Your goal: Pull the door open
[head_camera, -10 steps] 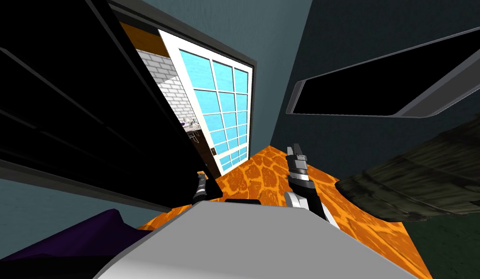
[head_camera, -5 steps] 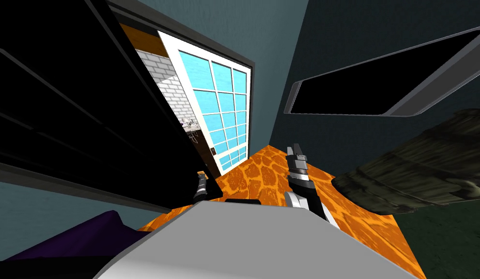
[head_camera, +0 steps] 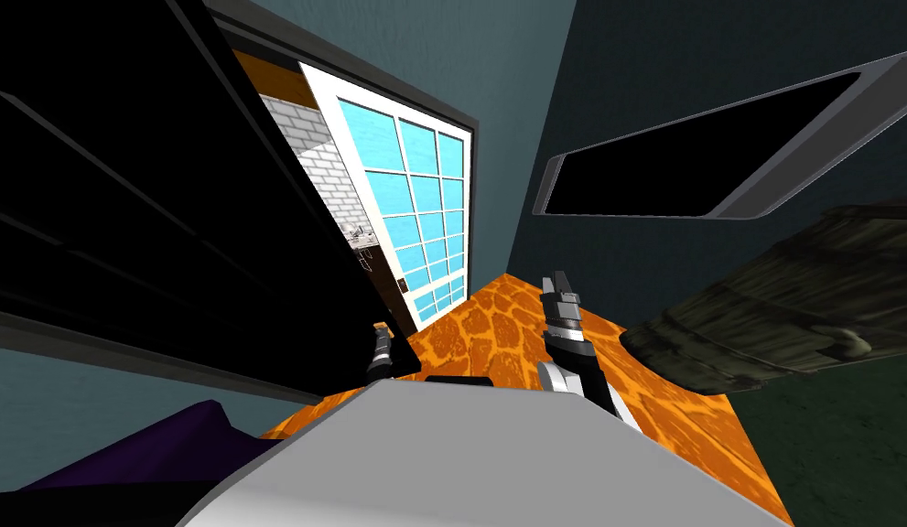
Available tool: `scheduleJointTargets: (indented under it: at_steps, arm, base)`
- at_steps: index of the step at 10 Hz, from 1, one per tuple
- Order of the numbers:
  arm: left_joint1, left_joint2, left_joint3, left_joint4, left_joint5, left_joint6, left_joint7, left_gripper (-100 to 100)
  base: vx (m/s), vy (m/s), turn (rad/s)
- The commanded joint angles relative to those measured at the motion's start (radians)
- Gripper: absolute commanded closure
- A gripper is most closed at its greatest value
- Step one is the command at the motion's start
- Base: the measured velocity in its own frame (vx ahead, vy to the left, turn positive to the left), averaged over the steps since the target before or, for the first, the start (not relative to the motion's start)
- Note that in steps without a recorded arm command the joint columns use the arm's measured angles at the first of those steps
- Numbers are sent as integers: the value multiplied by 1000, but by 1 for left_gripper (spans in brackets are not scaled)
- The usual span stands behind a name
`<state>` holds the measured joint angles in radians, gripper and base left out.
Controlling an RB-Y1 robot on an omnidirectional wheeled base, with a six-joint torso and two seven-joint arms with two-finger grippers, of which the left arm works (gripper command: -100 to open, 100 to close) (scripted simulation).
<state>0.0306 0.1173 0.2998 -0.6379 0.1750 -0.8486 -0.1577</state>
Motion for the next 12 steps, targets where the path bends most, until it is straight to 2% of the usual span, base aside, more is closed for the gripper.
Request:
scheduleJointTargets:
  at_steps: [1,3,4,7,8,10,11,12]
  arm:
    - [19,27,20,2,16,10,28,100]
    - [10,32,4,7,34,7,93,100]
    - [10,32,4,7,34,7,111,100]
    - [10,32,4,7,34,7,111,100]
    - [5,35,-4,9,44,6,152,100]
    - [5,35,-4,9,44,6,152,100]
    - [-16,35,-4,56,44,-1,152,100]
    - [5,35,-4,9,44,6,152,100]
  base:
    - [-38,13,-57]
    - [-77,29,-99]
    - [-51,31,-50]
    - [-13,-8,10]
    - [-28,-2,-67]
    - [-34,14,-26]
    - [-5,16,-16]
    - [-7,12,22]
